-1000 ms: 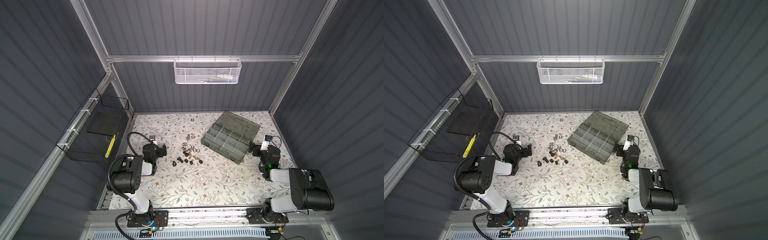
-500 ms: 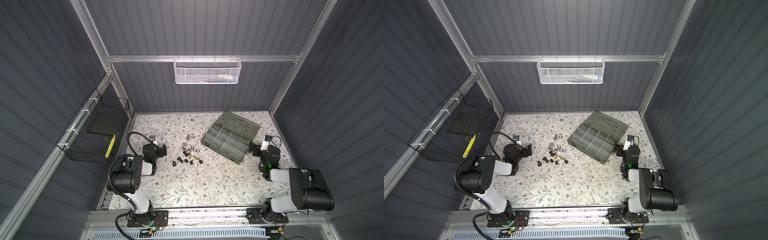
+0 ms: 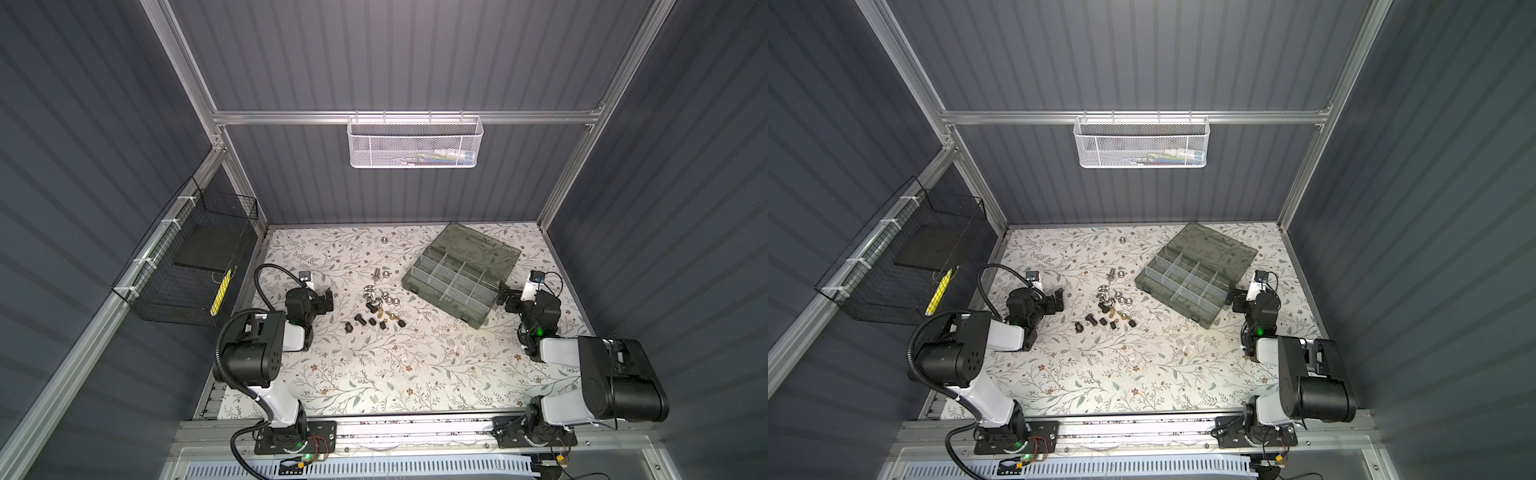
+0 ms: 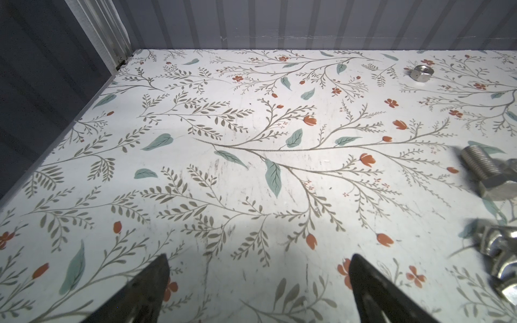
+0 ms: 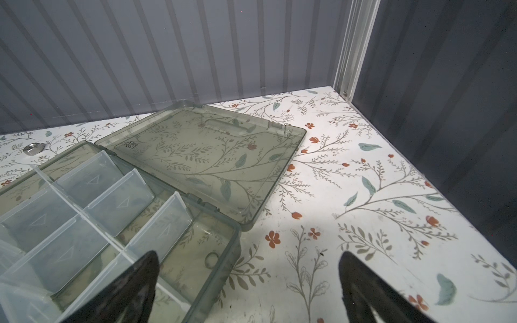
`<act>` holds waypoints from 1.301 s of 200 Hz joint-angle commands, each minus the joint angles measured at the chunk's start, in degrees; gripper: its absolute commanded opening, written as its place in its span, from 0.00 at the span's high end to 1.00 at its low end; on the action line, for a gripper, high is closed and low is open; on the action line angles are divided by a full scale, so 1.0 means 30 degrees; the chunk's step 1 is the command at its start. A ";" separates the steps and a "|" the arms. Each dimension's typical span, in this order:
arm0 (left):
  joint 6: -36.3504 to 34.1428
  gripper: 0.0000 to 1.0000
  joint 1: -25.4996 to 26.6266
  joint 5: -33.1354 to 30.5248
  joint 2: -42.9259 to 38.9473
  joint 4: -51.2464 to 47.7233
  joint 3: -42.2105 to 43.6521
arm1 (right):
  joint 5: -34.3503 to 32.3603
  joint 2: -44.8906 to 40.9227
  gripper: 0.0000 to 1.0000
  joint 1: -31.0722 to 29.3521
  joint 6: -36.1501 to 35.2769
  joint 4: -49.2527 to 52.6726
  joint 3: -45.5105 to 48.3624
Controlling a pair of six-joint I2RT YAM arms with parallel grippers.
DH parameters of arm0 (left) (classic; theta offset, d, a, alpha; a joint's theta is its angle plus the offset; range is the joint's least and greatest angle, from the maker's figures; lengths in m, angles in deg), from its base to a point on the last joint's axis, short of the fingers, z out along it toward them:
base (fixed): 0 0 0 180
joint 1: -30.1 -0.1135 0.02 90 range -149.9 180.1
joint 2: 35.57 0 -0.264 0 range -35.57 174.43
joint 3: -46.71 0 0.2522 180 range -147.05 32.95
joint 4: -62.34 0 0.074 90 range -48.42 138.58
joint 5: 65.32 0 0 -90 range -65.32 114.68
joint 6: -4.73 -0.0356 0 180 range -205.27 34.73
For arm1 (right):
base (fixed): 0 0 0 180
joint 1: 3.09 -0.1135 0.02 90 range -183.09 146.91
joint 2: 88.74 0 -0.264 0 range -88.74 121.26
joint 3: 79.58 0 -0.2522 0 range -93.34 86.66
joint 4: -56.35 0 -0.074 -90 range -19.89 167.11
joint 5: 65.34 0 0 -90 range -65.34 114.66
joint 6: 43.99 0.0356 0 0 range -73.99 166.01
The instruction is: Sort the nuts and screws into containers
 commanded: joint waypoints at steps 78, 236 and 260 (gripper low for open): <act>0.0876 0.00 0.0066 -0.3172 -0.0906 -0.4433 -0.2204 | -0.2125 -0.2680 0.01 -0.0360 0.0486 0.4055 -0.1461; 1.4312 0.00 0.4216 0.2403 -0.2036 -2.0283 -1.2232 | -0.2234 0.2709 0.01 -0.3488 0.2369 2.8464 -1.8799; 1.4588 0.00 0.5335 0.2651 -0.1971 -2.0879 -1.2773 | -0.1782 0.5178 0.01 -0.3491 0.1244 2.9778 -2.0480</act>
